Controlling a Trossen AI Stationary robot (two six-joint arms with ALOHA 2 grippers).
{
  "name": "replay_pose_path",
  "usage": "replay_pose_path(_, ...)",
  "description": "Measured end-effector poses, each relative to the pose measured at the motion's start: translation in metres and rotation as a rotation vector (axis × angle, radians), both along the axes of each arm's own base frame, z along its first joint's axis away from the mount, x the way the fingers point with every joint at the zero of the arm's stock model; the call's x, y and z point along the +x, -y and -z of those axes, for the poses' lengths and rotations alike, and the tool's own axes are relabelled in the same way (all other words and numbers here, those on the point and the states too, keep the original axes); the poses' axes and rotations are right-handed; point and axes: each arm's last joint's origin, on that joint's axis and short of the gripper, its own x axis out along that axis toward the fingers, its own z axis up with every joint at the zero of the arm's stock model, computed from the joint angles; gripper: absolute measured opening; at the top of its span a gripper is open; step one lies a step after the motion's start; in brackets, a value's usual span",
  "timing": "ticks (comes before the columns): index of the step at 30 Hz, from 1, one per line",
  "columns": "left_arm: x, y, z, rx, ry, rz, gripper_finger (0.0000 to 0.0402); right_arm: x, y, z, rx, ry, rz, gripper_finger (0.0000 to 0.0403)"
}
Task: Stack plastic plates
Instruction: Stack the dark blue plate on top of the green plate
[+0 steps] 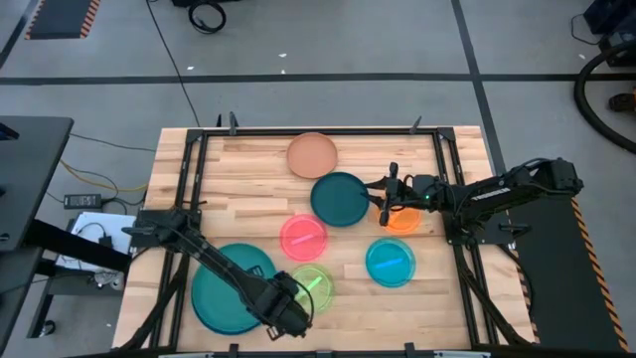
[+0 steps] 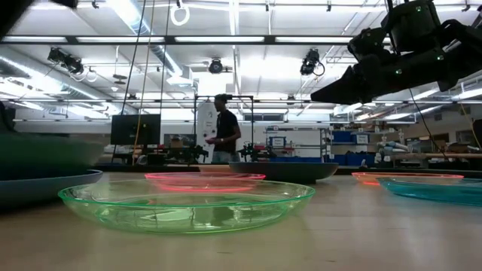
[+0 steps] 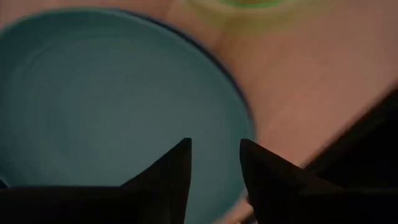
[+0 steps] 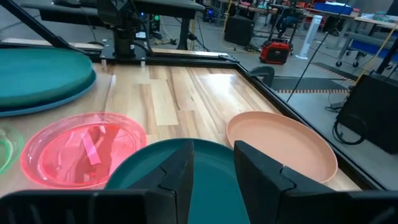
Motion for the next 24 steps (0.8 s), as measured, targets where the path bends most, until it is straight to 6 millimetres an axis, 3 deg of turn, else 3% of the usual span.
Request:
replay_pose_path(7, 0.0, -0.01, 0.016, 0.066, -0.013, 0.143, 0.0142, 0.001, -0.004, 0.0, 0.001, -0.002, -0.024, 0.0125)
replay_pose_path(13, 0.022, -0.044, 0.016, 0.077, -0.01, 0.24, 0.0142, 0.001, -0.009, 0.001, 0.026, -0.006, -0.044, 0.0125)
replay_pose_path(20, 0.047, -0.089, 0.016, 0.246, 0.062, 0.391, 0.0142, 0.0, -0.015, 0.007, 0.036, -0.068, -0.017, 0.0125)
replay_pose_path(24, 0.064, -0.111, 0.018, 0.25, 0.12, 0.472, 0.0142, -0.002, -0.02, 0.01, 0.035, -0.099, -0.001, 0.0125)
